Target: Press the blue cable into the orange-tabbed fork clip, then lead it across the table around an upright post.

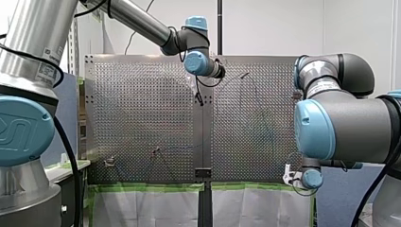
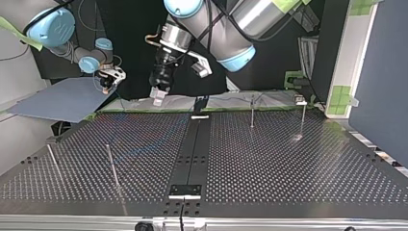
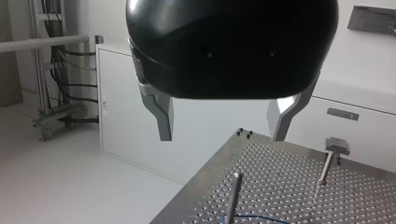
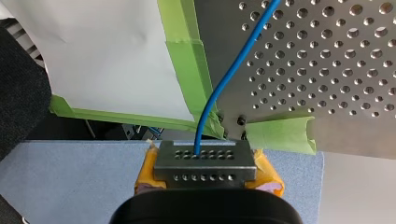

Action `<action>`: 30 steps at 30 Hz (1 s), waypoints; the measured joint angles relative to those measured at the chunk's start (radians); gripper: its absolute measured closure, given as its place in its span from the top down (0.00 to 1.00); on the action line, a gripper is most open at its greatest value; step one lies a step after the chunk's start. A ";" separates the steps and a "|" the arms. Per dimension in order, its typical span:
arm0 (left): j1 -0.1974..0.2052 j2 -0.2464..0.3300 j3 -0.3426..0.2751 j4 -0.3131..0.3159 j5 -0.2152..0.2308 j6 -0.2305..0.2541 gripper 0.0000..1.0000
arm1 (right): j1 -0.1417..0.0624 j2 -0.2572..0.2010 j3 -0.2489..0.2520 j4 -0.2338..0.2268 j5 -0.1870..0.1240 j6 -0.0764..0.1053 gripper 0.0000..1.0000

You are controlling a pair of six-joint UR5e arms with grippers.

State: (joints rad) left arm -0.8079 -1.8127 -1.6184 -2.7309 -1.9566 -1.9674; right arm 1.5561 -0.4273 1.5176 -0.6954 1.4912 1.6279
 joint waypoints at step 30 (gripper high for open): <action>0.004 -0.001 -0.273 0.272 -0.068 -0.001 0.98 | 0.000 -0.002 0.000 0.000 0.000 -0.003 0.00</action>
State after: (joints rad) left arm -0.8039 -1.8136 -1.8910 -2.4586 -2.0250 -1.9680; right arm 1.5563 -0.4297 1.5178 -0.6952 1.4912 1.6245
